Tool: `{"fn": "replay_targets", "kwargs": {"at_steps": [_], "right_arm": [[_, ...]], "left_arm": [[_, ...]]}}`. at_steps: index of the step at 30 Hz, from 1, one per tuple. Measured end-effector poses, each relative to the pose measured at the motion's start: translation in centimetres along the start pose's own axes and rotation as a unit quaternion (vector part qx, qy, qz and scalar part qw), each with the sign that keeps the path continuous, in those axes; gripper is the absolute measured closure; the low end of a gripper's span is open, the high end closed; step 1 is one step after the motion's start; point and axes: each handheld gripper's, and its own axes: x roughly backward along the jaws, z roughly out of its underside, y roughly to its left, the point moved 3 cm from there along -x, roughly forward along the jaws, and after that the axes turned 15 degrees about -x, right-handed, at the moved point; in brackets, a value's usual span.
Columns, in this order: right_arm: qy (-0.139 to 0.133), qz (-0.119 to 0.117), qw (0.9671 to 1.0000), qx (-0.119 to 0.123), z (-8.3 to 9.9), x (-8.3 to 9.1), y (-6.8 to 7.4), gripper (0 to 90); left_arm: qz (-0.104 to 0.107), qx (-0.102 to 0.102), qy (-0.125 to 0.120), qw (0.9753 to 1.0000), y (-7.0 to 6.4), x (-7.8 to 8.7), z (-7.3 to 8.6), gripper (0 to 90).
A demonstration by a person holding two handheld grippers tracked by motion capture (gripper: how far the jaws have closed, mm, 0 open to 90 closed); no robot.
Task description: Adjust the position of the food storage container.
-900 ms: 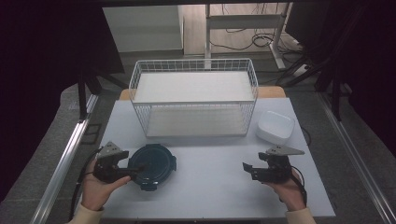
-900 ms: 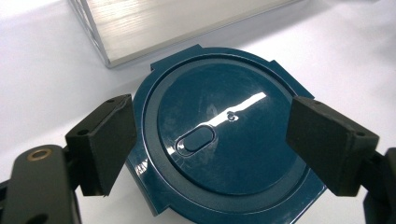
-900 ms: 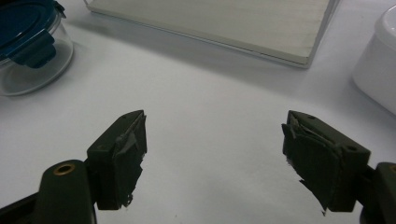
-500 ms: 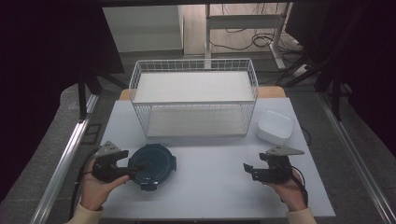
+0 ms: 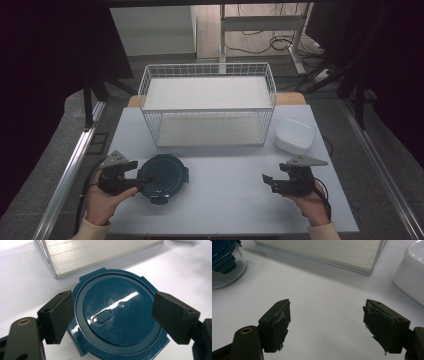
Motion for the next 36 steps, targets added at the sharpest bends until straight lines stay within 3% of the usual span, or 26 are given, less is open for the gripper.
{"fn": "replay_targets", "kwargs": {"at_steps": [5,11,18,23,27,36], "right_arm": [[0.000,0.002,1.0000,-0.004,-0.1,0.2,-0.1,20.9],[0.003,0.005,1.0000,-0.007,-0.1,0.2,-0.1,20.9],[0.005,0.009,0.9999,-0.008,0.0,0.2,-0.2,20.9],[0.005,0.010,0.9999,-0.007,0.0,0.2,-0.1,20.9],[0.003,0.012,0.9999,-0.007,0.0,0.1,-0.2,21.0],[0.001,0.015,0.9999,-0.007,0.0,0.1,-0.3,20.9]], "left_arm": [[-0.002,0.002,0.000,1.0000,0.5,0.4,0.1,18.6],[-0.003,0.019,-0.002,0.9998,1.6,1.2,0.5,20.1],[-0.035,0.042,0.028,0.9981,3.8,1.6,2.0,24.0],[-0.042,0.054,0.046,0.9967,5.0,1.6,3.0,27.4],[-0.041,0.057,0.058,0.9958,5.4,1.2,3.6,33.3],[-0.041,0.061,0.089,0.9933,5.8,-0.1,4.8,55.7]]}}
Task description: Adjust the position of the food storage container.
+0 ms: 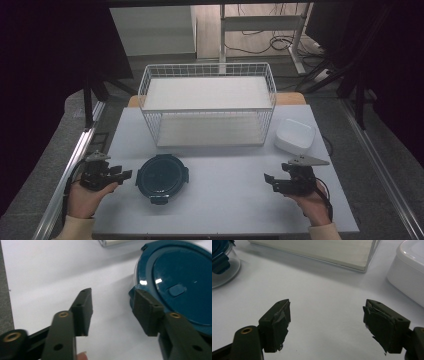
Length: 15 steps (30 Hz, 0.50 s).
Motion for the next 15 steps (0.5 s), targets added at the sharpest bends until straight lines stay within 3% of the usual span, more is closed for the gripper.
{"fn": "replay_targets", "kwargs": {"at_steps": [6,15], "right_arm": [[0.005,0.003,1.0000,0.003,0.2,-0.2,0.0,20.9],[0.010,0.006,0.9999,0.006,0.4,-0.5,0.0,20.9]], "left_arm": [[0.018,0.003,0.030,0.9994,0.1,-1.1,0.6,70.8],[0.043,0.004,0.050,0.9978,-0.7,-1.9,0.7,87.5]]}}
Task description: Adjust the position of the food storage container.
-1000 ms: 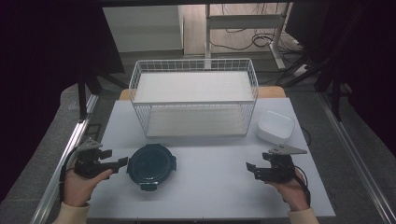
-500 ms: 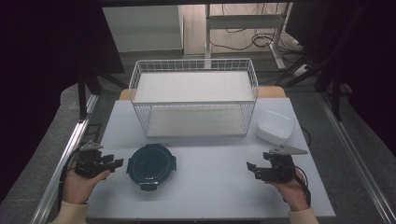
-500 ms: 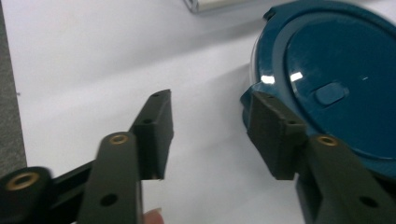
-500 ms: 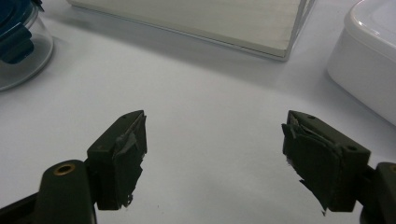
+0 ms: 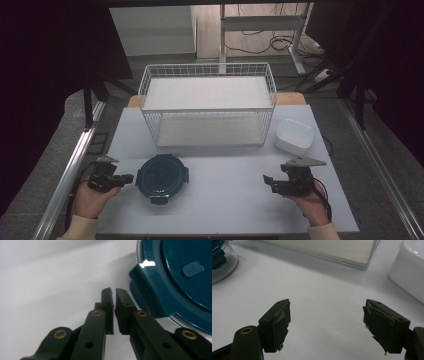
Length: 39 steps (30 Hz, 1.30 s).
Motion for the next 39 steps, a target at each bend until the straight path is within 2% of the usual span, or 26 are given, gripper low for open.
{"fn": "replay_targets", "kwargs": {"at_steps": [6,8,14,24,39], "right_arm": [[0.001,0.002,1.0000,0.001,0.0,0.0,0.0,20.9],[0.000,0.002,1.0000,0.001,0.0,-0.1,-0.1,20.9],[-0.002,0.001,1.0000,0.000,-0.1,0.1,-0.1,20.9],[-0.008,0.002,1.0000,0.000,-0.3,0.3,0.0,20.9],[-0.014,0.001,0.9999,-0.002,-0.6,0.6,-0.1,20.9]], "left_arm": [[0.016,-0.007,0.000,0.9998,-0.8,0.2,-0.4,89.9],[0.013,-0.009,0.006,0.9999,-1.0,0.1,-0.5,89.9],[0.016,-0.003,0.004,0.9999,-1.0,0.1,-0.5,89.9],[0.007,0.000,0.003,1.0000,-1.4,-0.1,-0.7,90.0],[0.024,-0.008,-0.006,0.9997,-2.7,-0.5,-1.6,90.0]]}}
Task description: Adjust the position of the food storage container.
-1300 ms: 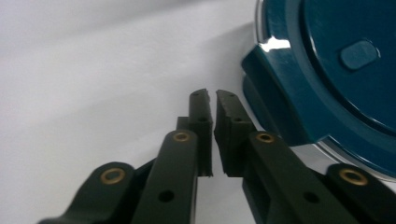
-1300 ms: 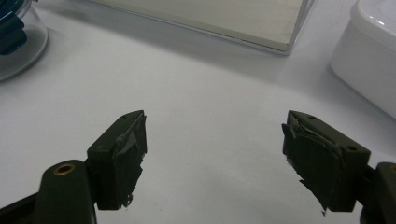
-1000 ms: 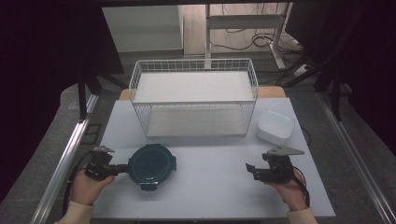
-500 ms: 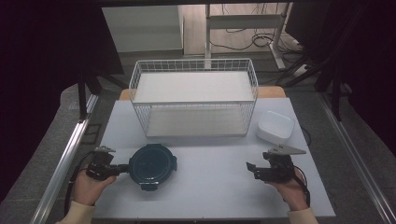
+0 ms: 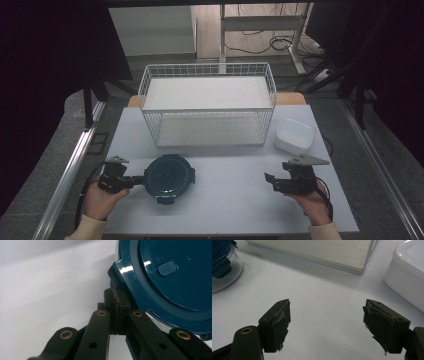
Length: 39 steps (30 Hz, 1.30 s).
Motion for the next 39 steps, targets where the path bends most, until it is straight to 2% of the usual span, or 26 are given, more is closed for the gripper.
{"fn": "replay_targets", "kwargs": {"at_steps": [3,22,34,39], "right_arm": [[0.000,0.000,1.0000,0.000,0.0,0.0,0.0,20.9],[-0.006,-0.003,1.0000,-0.002,-0.4,0.2,0.0,20.9],[-0.013,-0.003,0.9999,-0.007,-0.8,0.5,-0.1,20.9],[-0.014,-0.005,0.9999,-0.005,-0.8,0.5,0.0,20.8]], "left_arm": [[-0.001,-0.003,0.003,1.0000,-0.3,-0.1,-0.1,90.0],[0.026,-0.034,0.007,0.9991,-3.3,-1.6,-1.9,90.0],[0.035,-0.037,0.004,0.9987,-4.0,-2.4,-2.8,90.0],[0.041,-0.045,0.008,0.9981,-4.8,-2.8,-3.4,90.0]]}}
